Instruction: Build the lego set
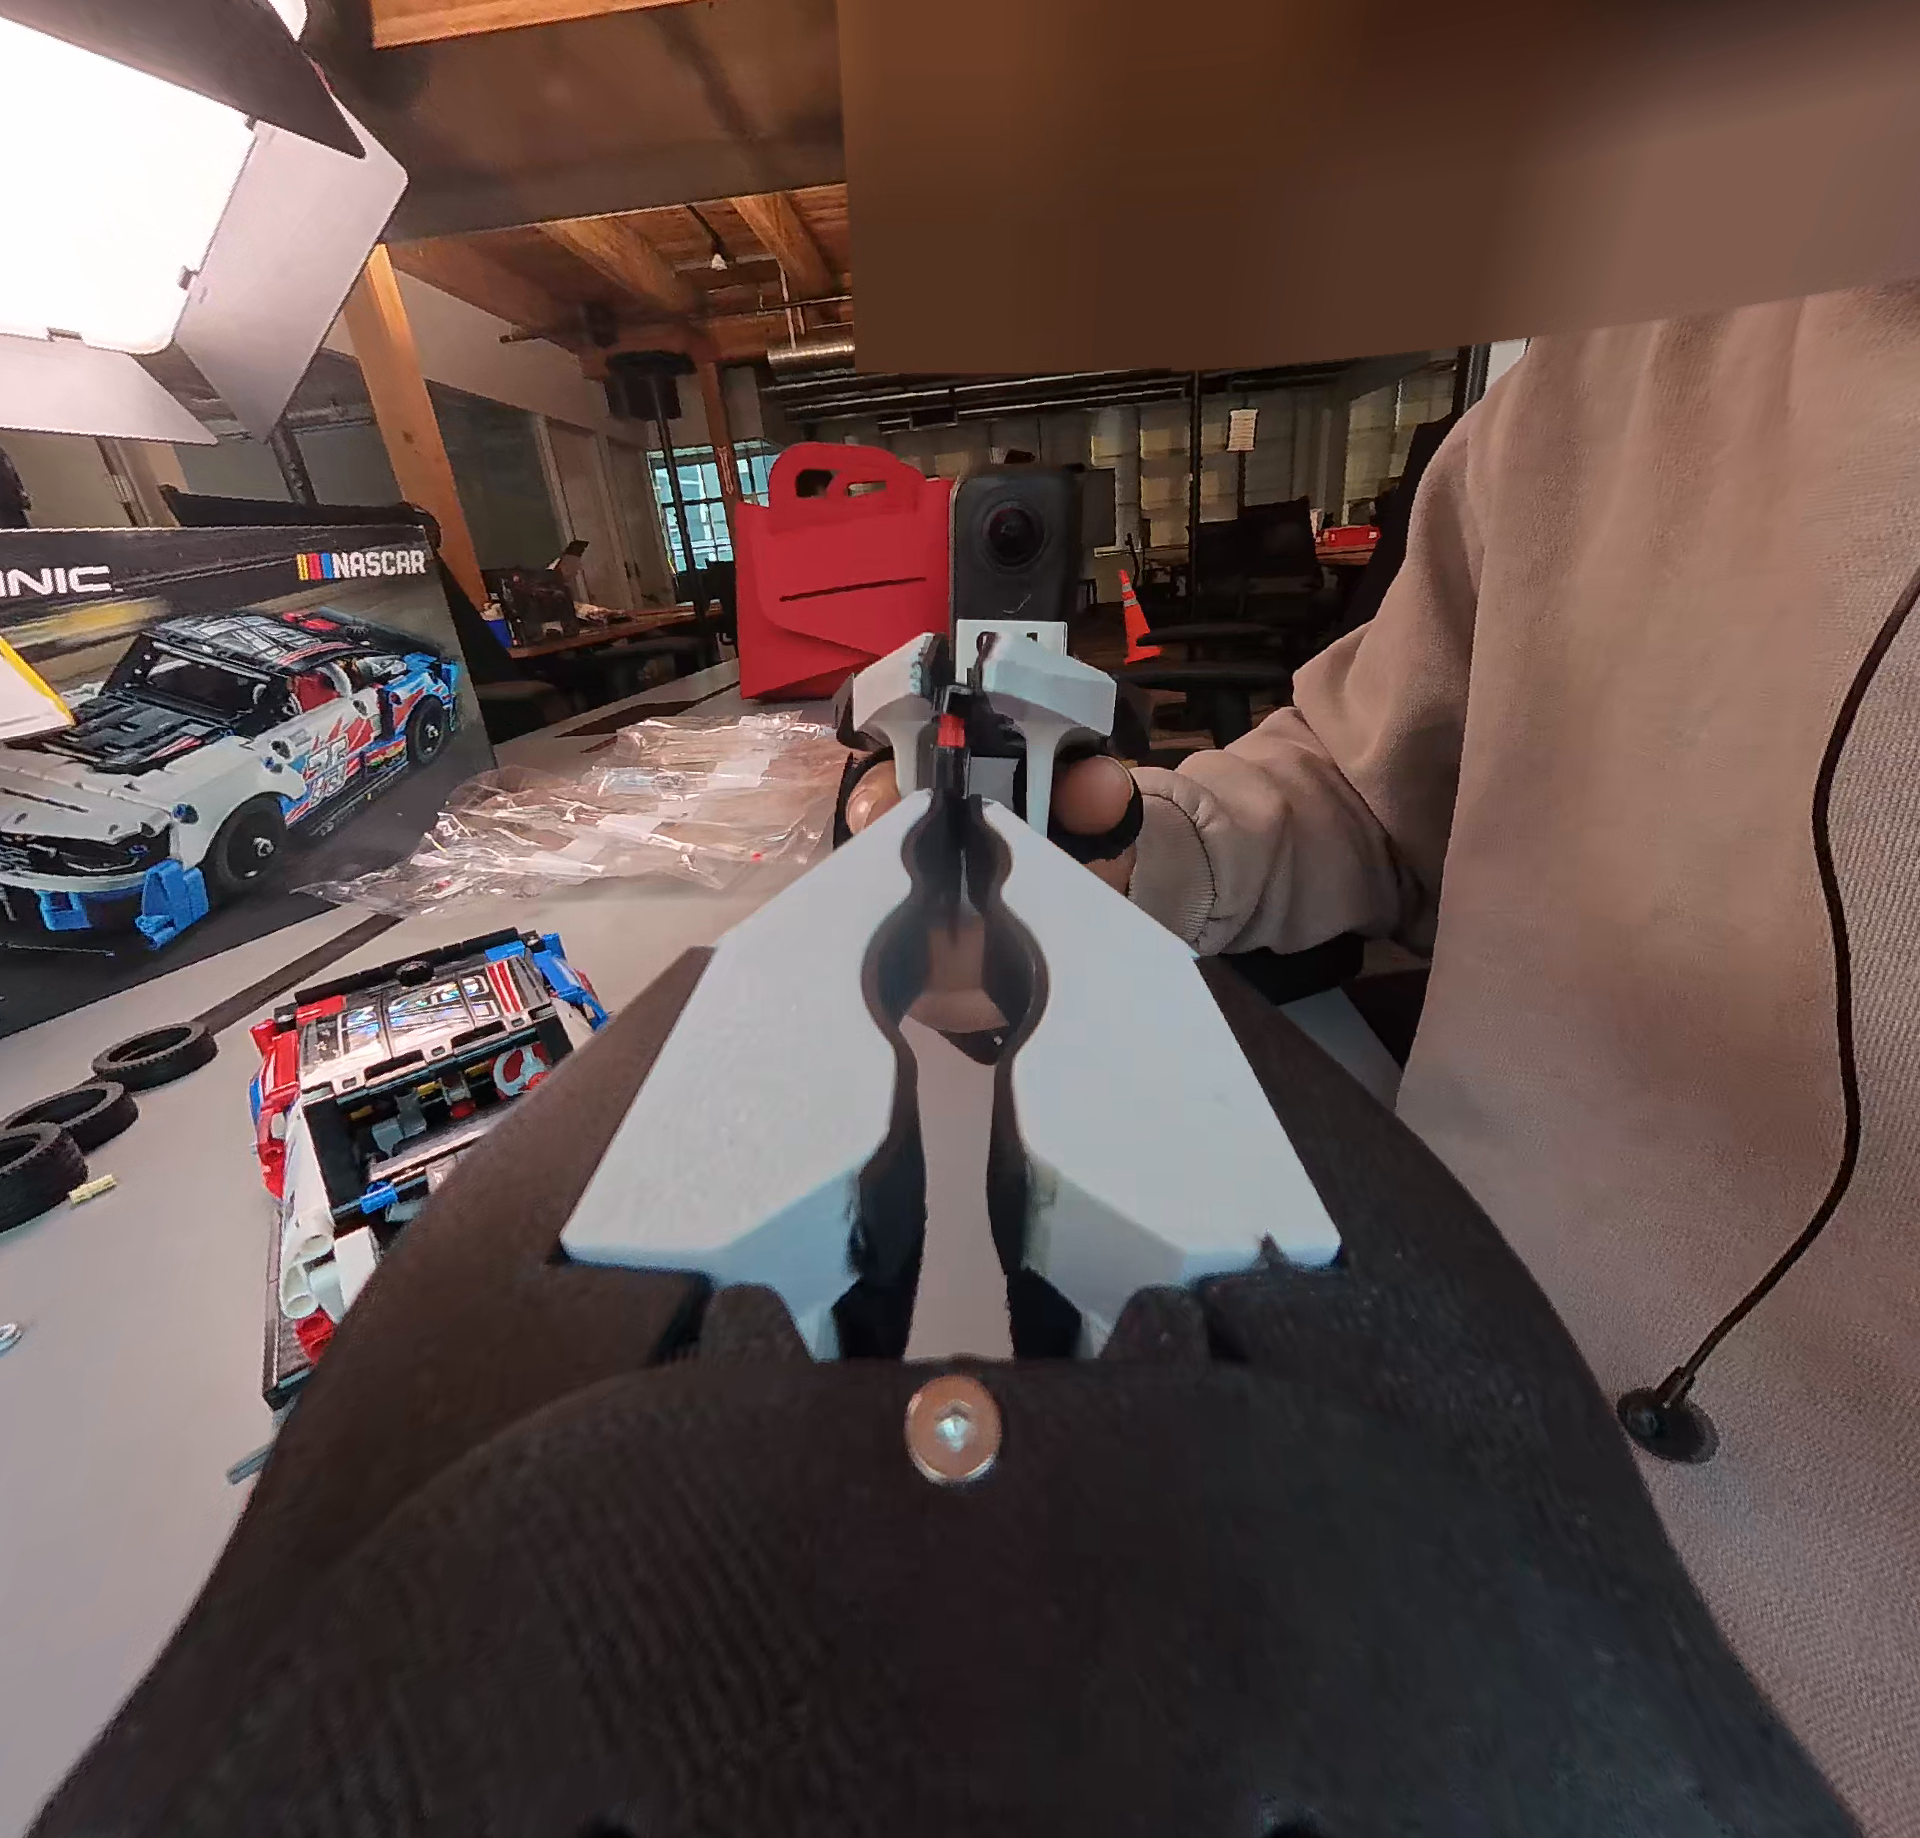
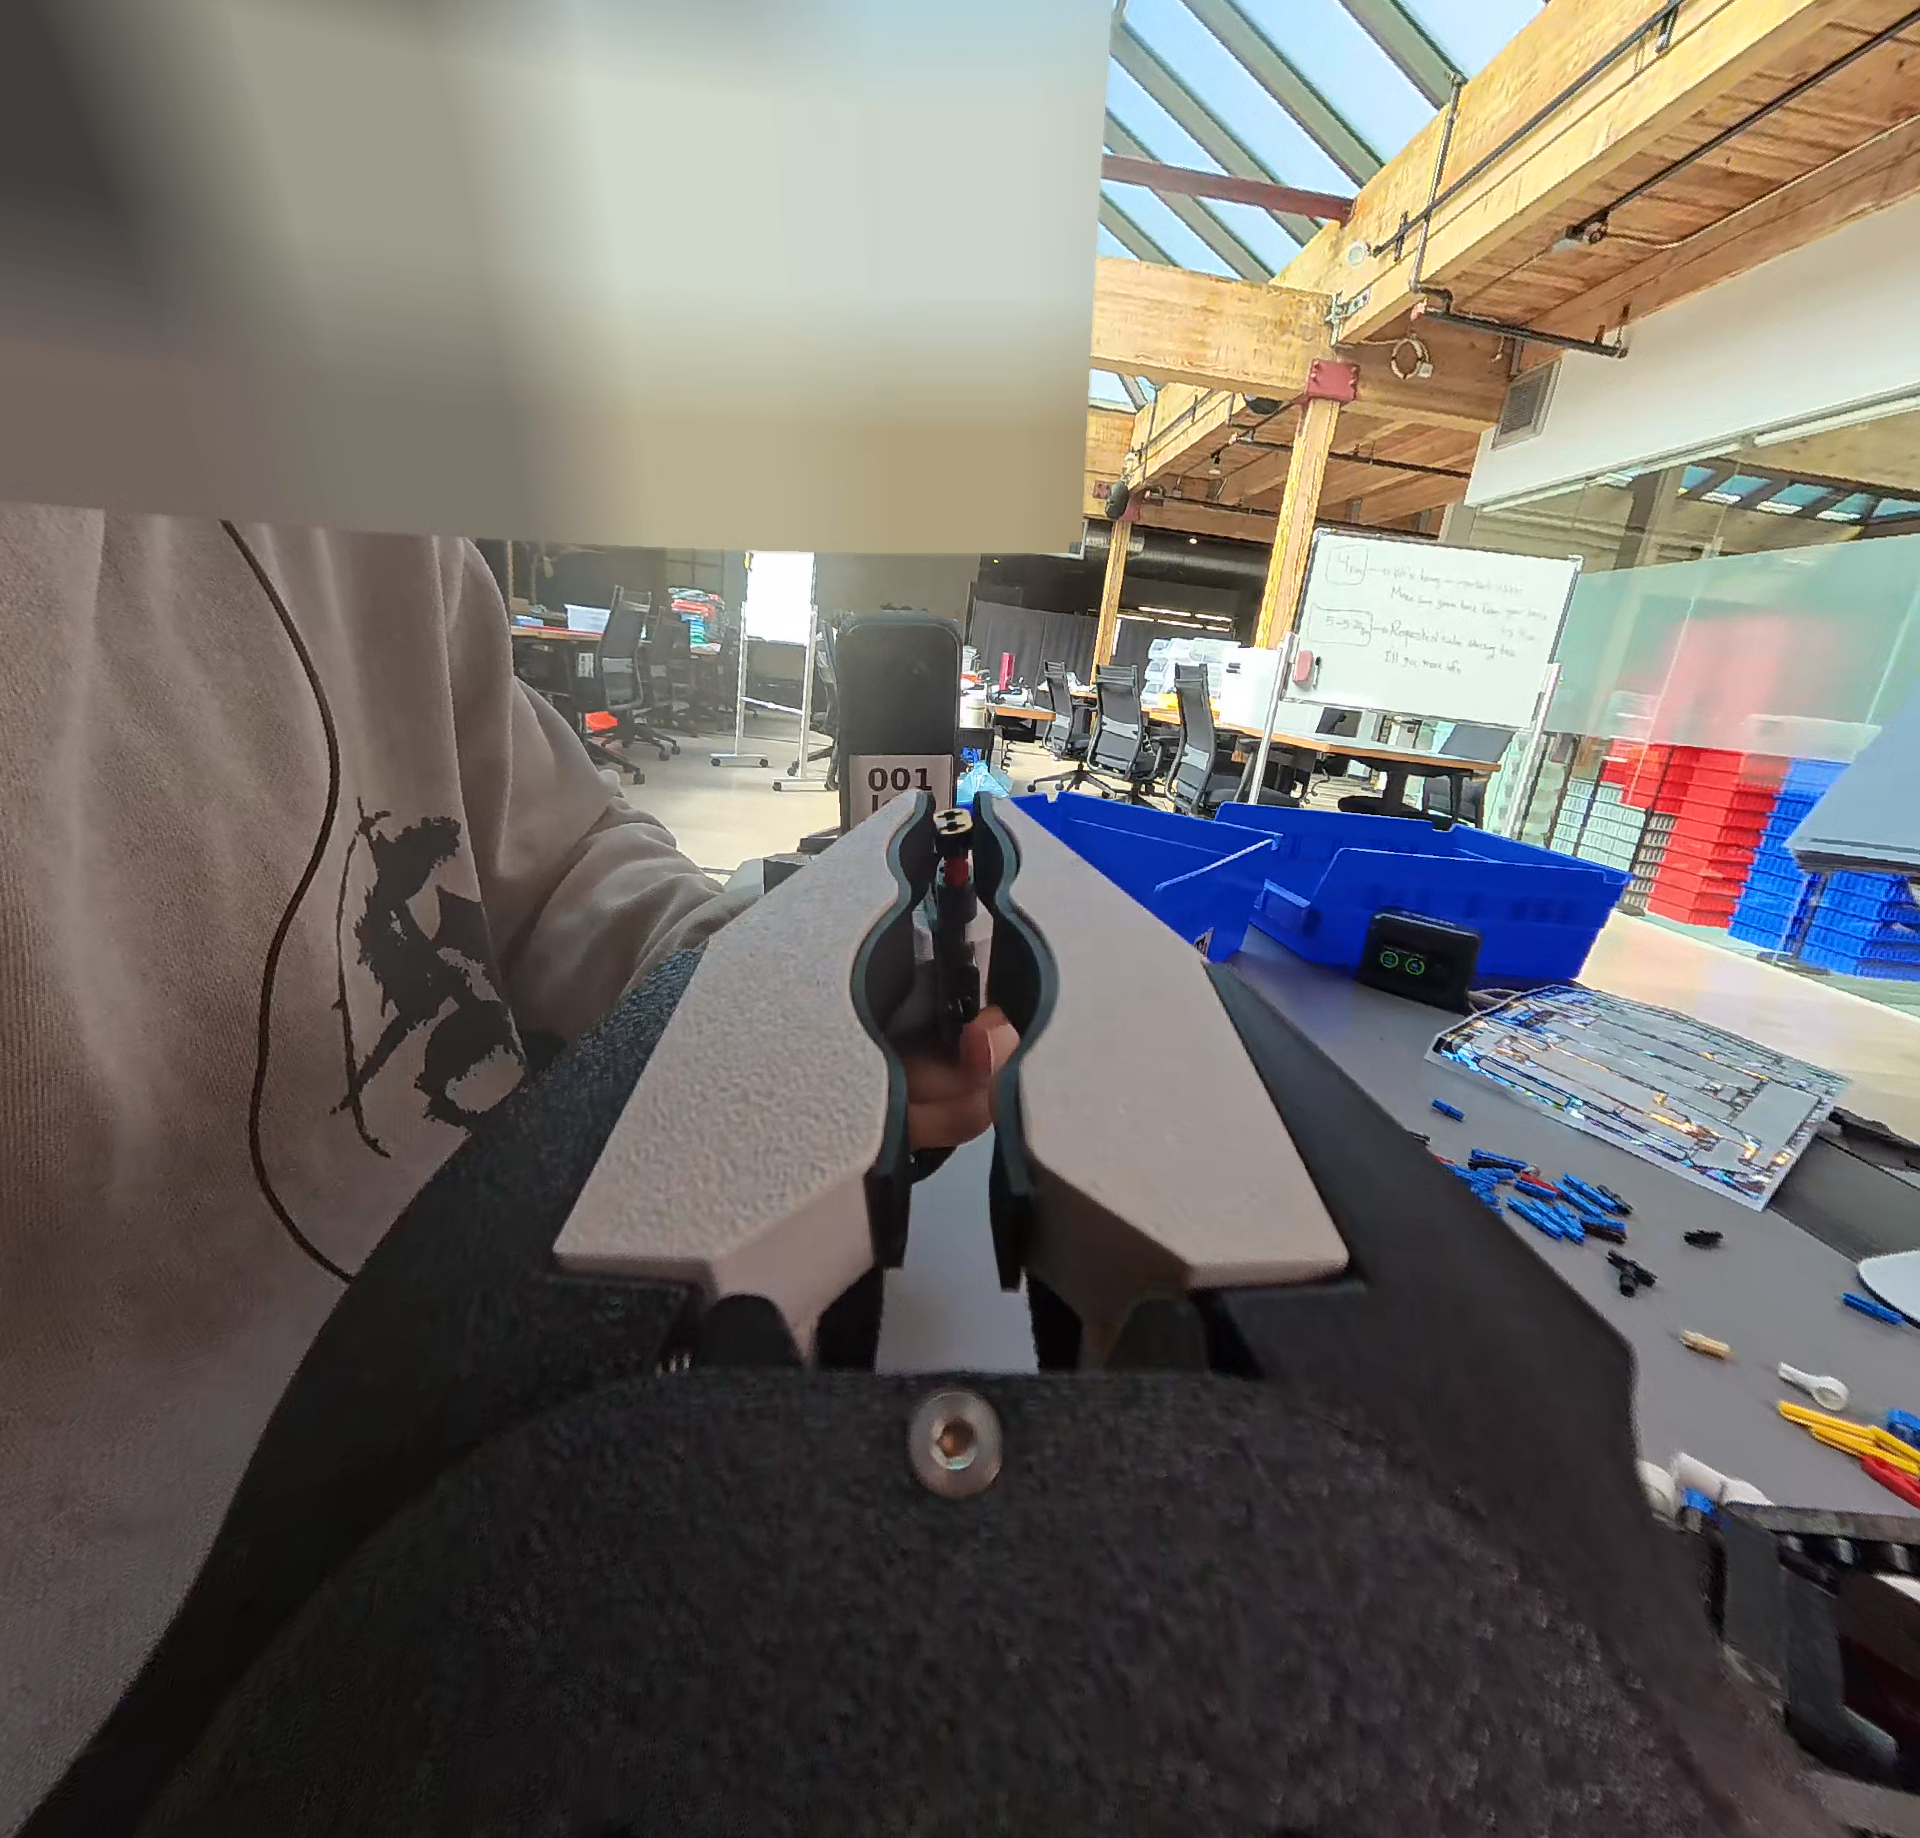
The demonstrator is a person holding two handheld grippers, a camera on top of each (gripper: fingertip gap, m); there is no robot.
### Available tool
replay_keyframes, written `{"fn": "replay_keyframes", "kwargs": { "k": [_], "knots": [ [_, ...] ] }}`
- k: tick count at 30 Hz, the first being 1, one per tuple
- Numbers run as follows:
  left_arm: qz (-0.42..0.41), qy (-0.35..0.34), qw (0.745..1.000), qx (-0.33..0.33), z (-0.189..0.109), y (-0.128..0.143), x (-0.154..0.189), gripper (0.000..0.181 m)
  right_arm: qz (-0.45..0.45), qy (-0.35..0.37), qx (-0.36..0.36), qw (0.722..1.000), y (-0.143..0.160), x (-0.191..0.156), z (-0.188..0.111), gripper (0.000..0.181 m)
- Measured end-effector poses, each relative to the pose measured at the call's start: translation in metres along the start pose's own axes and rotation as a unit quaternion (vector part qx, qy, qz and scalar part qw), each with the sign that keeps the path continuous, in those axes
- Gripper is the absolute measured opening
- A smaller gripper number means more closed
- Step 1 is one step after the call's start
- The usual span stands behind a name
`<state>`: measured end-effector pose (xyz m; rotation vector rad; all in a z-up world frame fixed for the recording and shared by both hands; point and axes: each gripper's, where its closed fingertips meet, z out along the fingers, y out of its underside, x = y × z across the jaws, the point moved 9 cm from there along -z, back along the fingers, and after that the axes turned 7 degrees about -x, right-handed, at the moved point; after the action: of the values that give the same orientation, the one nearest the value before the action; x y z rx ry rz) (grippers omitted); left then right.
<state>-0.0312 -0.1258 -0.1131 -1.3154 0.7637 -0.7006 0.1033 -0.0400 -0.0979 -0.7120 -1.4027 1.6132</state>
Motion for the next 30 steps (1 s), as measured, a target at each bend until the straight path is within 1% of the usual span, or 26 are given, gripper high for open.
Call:
{"fn": "replay_keyframes", "kwargs": {
  "k": [4,8,10,15,17,20,21,22,23,24,26,28,30],
  "knots": [
    [0.005,-0.008,1.000,0.000,0.000,-0.002,0.001,0.000,0.023,-0.004,0.014,1.000,0.001,0.000,0.002,0.006],
    [-0.021,0.001,1.000,0.010,-0.001,-0.005,0.001,0.000,0.053,-0.010,0.019,0.998,0.005,0.000,0.004,0.006],
    [-0.012,-0.005,1.000,0.001,0.000,-0.006,0.000,0.000,0.067,-0.009,0.022,0.997,0.006,0.001,0.003,0.006],
    [-0.035,-0.005,0.999,-0.009,-0.002,-0.002,-0.006,0.000,0.090,-0.009,0.015,0.996,0.010,0.007,0.004,0.006],
    [-0.071,-0.001,0.997,-0.029,0.000,0.001,-0.013,0.000,0.107,-0.001,0.001,0.994,0.012,0.015,0.000,0.004],
    [-0.138,-0.017,0.988,-0.064,-0.002,0.007,-0.026,0.001,0.108,-0.006,-0.030,0.994,0.008,0.028,-0.011,0.010],
    [-0.164,-0.026,0.983,-0.073,-0.005,0.010,-0.031,0.000,0.092,-0.003,-0.056,0.994,0.008,0.032,-0.015,0.012],
    [-0.194,-0.024,0.978,-0.077,-0.006,0.013,-0.034,0.000,0.074,0.014,-0.086,0.993,0.010,0.036,-0.019,0.014],
    [-0.226,-0.020,0.970,-0.081,-0.008,0.016,-0.038,0.001,0.067,0.029,-0.111,0.991,0.013,0.040,-0.021,0.014],
    [-0.251,-0.014,0.964,-0.084,-0.008,0.019,-0.040,0.000,0.078,0.029,-0.125,0.989,0.016,0.042,-0.023,0.014],
    [-0.271,0.000,0.958,-0.099,-0.006,0.023,-0.041,0.001,0.127,0.024,-0.133,0.983,0.020,0.045,-0.021,0.013],
    [-0.273,0.009,0.954,-0.123,-0.003,0.028,-0.038,0.000,0.158,0.008,-0.136,0.978,0.023,0.045,-0.018,0.013],
    [-0.275,0.019,0.953,-0.128,0.000,0.029,-0.035,0.000,0.176,-0.008,-0.162,0.971,0.030,0.043,-0.014,0.014]
  ]
}}
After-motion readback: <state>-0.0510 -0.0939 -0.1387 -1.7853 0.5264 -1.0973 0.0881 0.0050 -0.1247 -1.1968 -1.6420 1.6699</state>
